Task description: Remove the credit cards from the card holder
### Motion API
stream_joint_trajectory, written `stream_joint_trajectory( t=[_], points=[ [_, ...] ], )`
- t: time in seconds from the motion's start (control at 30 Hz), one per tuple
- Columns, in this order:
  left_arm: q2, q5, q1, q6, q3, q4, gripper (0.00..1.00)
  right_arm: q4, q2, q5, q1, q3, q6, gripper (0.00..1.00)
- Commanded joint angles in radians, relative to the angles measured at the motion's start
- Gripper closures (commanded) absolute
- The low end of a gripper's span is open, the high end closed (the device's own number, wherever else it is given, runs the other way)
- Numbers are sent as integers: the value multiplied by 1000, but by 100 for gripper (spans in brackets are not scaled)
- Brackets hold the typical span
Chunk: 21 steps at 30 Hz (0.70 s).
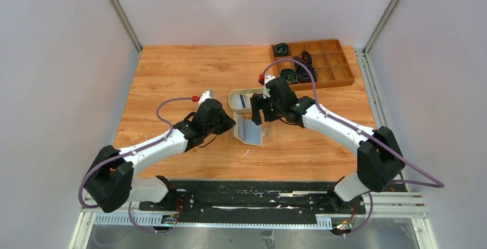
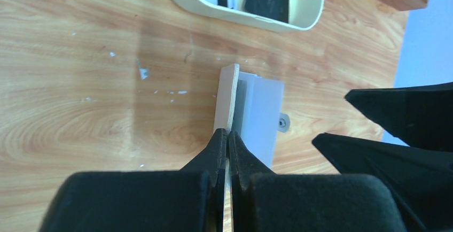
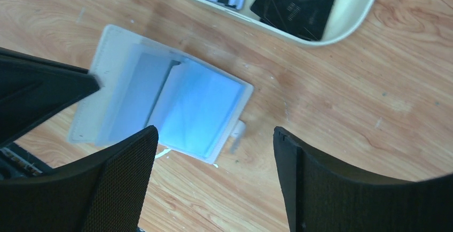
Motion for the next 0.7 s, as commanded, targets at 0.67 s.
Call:
stream_joint_trajectory(
  t=[0.67],
  points=[
    [100,-54,5,75,-38,-20,100,371,27,-399,-7,-185,194,19]
  ],
)
